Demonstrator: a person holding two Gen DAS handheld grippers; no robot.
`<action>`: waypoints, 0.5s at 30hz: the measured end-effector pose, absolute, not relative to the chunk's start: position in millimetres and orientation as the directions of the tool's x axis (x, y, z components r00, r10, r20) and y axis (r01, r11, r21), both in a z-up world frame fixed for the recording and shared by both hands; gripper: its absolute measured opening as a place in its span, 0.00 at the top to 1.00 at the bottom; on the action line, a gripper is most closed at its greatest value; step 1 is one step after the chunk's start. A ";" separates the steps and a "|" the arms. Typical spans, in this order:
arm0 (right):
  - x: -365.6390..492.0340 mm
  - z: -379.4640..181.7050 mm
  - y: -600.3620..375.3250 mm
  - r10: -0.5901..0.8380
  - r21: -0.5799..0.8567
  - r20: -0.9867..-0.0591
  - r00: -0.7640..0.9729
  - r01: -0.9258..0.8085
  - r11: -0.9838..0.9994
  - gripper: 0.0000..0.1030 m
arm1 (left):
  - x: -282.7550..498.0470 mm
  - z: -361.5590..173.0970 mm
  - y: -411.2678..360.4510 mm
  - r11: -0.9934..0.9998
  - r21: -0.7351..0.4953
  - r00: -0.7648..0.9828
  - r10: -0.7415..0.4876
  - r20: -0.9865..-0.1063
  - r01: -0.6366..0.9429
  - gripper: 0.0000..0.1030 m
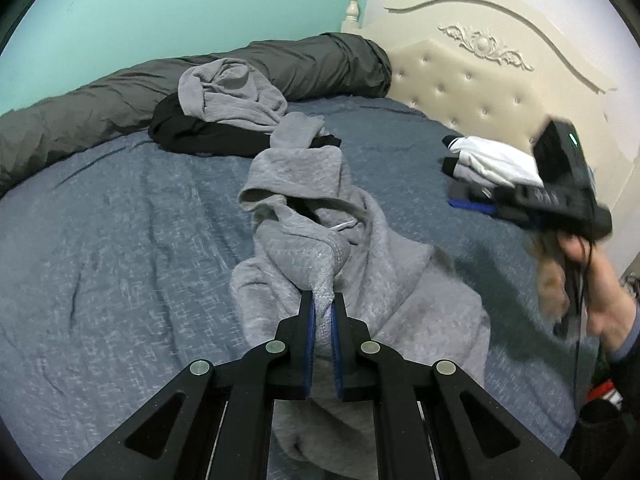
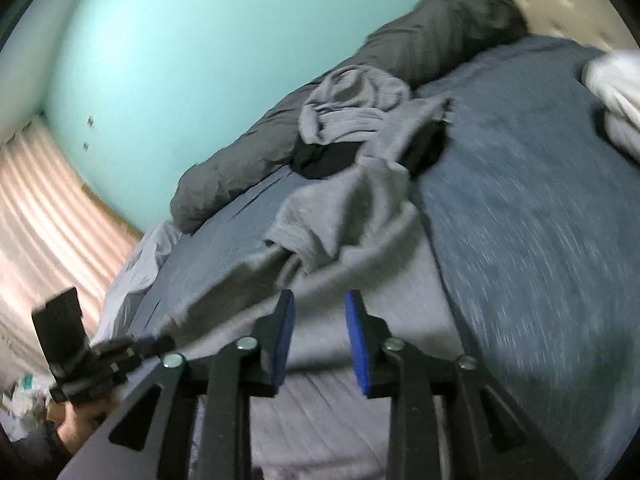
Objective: Fold clothes
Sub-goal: 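Grasp the hoodie hood with the left tool while the right tool holds the body, then lift the hoodie off the bed with both tools, holding it up between them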
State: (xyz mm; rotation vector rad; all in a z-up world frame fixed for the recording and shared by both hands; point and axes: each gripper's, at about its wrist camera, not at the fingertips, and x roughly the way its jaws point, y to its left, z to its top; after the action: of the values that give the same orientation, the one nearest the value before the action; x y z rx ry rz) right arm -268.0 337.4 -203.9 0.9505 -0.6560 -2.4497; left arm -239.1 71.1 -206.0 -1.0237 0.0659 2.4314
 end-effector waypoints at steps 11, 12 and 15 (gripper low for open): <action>-356.5 -231.7 260.3 -0.510 0.446 -0.745 -0.430 0.246 -0.860 0.65 | -237.5 -199.8 71.9 -0.883 -0.178 -0.616 0.435 -0.656 -0.434 0.93; -360.6 -233.9 259.9 -0.519 0.461 -0.737 -0.434 0.239 -0.855 0.65 | -237.1 -198.6 72.9 -0.882 -0.171 -0.616 0.434 -0.657 -0.439 0.93; -370.5 -241.7 260.3 -0.467 0.426 -0.776 -0.425 0.194 -0.884 0.81 | -235.8 -192.9 69.0 -0.882 -0.187 -0.621 0.441 -0.648 -0.432 0.93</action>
State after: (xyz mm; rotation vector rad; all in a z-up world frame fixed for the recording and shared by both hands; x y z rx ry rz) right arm -370.5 260.3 -241.7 1.3941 -0.3828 -2.3299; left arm -235.8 69.0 -192.9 -0.9887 -0.0178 2.4608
